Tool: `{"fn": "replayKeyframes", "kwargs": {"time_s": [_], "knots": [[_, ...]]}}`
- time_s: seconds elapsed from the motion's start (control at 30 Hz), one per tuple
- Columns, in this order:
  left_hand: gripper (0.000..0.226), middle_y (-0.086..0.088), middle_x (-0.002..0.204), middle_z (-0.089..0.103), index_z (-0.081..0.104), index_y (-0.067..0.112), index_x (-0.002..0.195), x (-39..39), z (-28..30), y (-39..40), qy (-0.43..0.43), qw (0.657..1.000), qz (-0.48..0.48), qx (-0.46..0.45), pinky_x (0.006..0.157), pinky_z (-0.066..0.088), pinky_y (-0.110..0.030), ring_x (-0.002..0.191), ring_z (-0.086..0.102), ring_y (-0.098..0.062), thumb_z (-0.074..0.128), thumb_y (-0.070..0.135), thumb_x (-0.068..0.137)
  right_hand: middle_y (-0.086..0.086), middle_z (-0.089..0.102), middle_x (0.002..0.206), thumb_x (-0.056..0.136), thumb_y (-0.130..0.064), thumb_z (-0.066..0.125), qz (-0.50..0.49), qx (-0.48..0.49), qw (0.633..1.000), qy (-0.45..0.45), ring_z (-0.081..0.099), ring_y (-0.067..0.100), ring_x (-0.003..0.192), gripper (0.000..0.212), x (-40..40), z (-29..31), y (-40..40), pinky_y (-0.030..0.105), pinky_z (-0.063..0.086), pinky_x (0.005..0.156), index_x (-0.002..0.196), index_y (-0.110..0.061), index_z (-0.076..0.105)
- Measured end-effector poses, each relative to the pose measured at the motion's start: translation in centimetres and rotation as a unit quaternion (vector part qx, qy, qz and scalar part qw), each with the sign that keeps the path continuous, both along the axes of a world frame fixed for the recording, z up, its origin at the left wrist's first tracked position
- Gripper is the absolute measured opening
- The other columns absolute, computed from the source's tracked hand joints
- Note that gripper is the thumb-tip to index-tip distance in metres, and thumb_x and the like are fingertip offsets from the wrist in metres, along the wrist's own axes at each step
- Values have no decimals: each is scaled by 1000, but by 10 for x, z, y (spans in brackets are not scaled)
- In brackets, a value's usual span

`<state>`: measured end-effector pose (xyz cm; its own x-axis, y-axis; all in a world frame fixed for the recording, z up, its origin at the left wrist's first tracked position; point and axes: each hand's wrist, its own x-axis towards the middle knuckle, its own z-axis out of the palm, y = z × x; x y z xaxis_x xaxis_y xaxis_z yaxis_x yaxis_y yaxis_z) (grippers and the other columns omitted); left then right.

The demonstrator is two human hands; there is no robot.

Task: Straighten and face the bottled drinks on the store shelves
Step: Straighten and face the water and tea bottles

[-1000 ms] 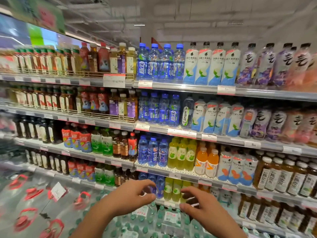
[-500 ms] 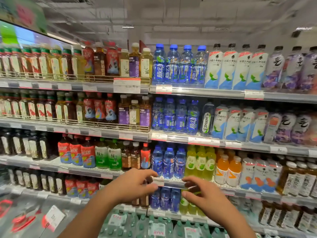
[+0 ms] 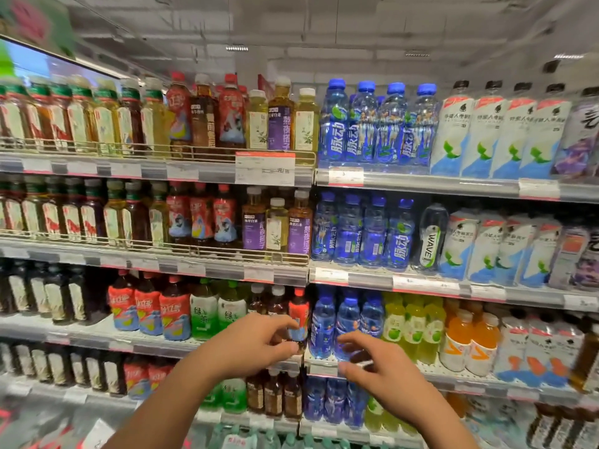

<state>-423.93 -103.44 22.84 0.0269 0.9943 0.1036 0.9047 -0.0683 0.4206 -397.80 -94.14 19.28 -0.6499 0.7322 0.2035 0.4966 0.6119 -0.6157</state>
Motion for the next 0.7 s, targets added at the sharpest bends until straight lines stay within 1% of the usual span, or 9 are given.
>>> {"fn": "replayKeyframes", "kwargs": {"time_s": [0.07, 0.13, 0.23, 0.3, 0.37, 0.43, 0.57, 0.7], "knots": [[45, 16, 125, 65, 49, 46, 139, -7, 2, 7, 6, 1000, 11, 16, 89, 51, -23, 102, 58, 6, 53, 57, 96, -21, 66, 118, 89, -53, 67, 11, 23, 1000, -13, 61, -7, 110, 41, -13, 9, 13, 26, 52, 97, 129, -46, 58], [48, 17, 131, 61, 46, 44, 143, -12, 5, 13, 10, 999, 34, 36, 92, 51, -26, 106, 58, 2, 53, 54, 97, -22, 66, 119, 89, -52, 66, 30, 41, 999, -17, 60, -8, 110, 42, -26, 21, 26, 27, 51, 99, 130, -44, 58], [54, 16, 145, 51, 41, 39, 149, -22, 10, 26, 25, 995, 67, 75, 104, 44, -28, 126, 52, -4, 53, 51, 98, -22, 65, 120, 91, -47, 69, 50, 72, 996, -30, 62, -5, 111, 41, -49, 48, 52, 31, 52, 99, 130, -43, 58], [54, 15, 150, 47, 42, 34, 150, -29, 15, 36, 37, 991, 77, 99, 109, 39, -28, 135, 45, -6, 54, 48, 99, -19, 66, 121, 90, -48, 69, 64, 96, 992, -42, 64, 0, 109, 43, -63, 68, 68, 35, 54, 98, 131, -42, 57], [53, 13, 150, 48, 45, 30, 149, -38, 22, 47, 52, 989, 80, 115, 111, 40, -31, 136, 45, -7, 54, 45, 99, -14, 67, 123, 91, -48, 69, 74, 124, 988, -54, 65, 3, 107, 45, -77, 88, 83, 37, 55, 96, 133, -39, 57], [53, 11, 149, 49, 46, 29, 148, -46, 29, 61, 66, 986, 85, 128, 111, 41, -34, 135, 46, -9, 55, 44, 98, -12, 66, 126, 92, -45, 70, 78, 149, 984, -64, 64, 5, 107, 45, -89, 109, 95, 36, 54, 96, 134, -35, 58], [52, 9, 149, 49, 47, 28, 147, -67, 47, 96, 90, 983, 77, 140, 111, 40, -35, 135, 47, -11, 56, 42, 97, -8, 67, 130, 93, -43, 70, 74, 218, 969, -93, 64, 10, 111, 48, -113, 154, 115, 35, 52, 98, 137, -30, 57], [55, 7, 149, 47, 47, 27, 145, -94, 68, 140, 129, 977, 71, 155, 104, 47, -42, 129, 52, -16, 54, 45, 94, -3, 70, 123, 91, -42, 71, 60, 265, 956, -108, 67, 17, 106, 44, -136, 193, 130, 43, 54, 95, 133, -31, 60]]}}
